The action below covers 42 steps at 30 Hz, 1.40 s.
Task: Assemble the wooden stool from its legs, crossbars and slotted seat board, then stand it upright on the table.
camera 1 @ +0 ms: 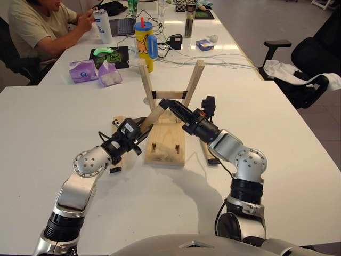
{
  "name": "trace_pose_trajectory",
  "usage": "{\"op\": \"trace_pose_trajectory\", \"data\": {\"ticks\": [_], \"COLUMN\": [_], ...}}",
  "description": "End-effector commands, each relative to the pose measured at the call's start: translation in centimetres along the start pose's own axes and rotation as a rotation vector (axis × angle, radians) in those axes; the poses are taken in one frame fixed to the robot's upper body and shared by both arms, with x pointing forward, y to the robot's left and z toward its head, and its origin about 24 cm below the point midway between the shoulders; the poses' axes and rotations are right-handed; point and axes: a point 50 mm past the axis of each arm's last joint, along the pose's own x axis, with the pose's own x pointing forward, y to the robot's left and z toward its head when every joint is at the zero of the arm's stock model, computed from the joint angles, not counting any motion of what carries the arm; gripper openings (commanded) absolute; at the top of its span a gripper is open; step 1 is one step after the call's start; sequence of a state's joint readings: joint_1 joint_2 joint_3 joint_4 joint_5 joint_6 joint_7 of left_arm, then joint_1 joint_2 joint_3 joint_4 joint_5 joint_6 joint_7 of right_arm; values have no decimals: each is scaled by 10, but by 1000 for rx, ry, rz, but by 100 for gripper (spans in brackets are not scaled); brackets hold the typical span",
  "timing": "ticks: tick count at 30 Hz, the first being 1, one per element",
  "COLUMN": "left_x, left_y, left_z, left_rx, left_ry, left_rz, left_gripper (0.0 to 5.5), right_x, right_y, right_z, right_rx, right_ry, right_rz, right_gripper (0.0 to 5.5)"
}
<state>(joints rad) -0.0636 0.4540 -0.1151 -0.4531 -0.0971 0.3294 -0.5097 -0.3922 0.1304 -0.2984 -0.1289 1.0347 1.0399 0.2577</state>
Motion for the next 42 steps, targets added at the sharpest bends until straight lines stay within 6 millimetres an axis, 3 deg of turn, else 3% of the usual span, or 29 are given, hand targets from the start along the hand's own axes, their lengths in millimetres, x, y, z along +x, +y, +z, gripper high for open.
{"op": "trace_pose_trajectory", "data": {"ticks": [1, 4, 18, 22, 23, 28, 35, 38, 42], "left_x": [4, 5, 8, 9, 9, 7, 6, 8, 10], "left_y": [-3, -6, -9, -8, -7, -7, 1, 3, 2], "left_z": [9, 11, 16, 17, 17, 24, 21, 19, 16], "left_rx": [-9, -13, -64, -76, -84, -194, -284, -297, -323], "left_ry": [-33, -36, -40, -39, -40, -100, -100, -102, -99], "left_rz": [-18, -31, -46, -42, -27, -27, 57, 102, 155], "left_gripper": [131, 131, 131, 131, 168, 237, 342, 346, 346], "right_x": [3, 4, 4, 2, 2, -4, -41, -62, -68], "right_y": [0, 0, -1, -5, -7, -17, -31, -30, -39], "right_z": [1, 2, 0, -1, -1, 6, 36, 53, 63], "right_rx": [17, 28, -7, -13, -15, -67, -281, -469, -536], "right_ry": [-4, -16, -11, -16, -17, -49, -144, -192, -236], "right_rz": [2, 10, -19, -49, -60, -144, -383, -517, -590], "right_gripper": [243, 243, 46, 44, 44, 44, 44, 44, 44]}}
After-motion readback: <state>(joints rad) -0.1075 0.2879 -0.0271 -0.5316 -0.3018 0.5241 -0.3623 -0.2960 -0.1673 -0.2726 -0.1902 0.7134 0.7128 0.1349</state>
